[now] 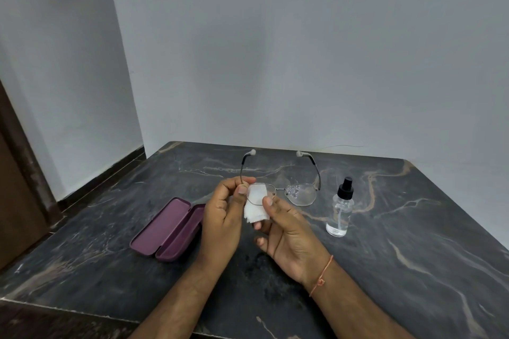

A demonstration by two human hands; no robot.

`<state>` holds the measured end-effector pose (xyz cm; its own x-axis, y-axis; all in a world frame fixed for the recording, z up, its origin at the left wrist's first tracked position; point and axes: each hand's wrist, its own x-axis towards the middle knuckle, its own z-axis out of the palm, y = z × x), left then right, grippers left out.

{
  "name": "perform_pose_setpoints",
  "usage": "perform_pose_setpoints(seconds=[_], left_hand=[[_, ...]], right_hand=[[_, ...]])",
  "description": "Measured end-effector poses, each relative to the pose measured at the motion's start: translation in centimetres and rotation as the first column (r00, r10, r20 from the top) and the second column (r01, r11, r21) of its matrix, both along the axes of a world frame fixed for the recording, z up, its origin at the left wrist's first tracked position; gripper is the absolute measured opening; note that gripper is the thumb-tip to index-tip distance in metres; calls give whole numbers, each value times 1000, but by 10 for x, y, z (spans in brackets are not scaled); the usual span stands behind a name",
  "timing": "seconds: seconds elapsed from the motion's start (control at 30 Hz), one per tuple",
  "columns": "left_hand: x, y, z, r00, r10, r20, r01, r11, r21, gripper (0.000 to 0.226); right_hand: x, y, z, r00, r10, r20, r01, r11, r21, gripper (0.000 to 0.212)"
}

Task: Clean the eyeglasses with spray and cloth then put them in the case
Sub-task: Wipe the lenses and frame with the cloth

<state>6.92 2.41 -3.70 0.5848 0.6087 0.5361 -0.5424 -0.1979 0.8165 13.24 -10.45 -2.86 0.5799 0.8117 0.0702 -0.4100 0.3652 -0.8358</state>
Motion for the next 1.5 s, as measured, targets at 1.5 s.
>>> perform_pose_setpoints(seconds=[1.5], left_hand=[[-3,0,-6,985,171,18,-170,958,232,17]], right_hand=[[4,-3,5,984,-176,-13,176,984,-5,27]])
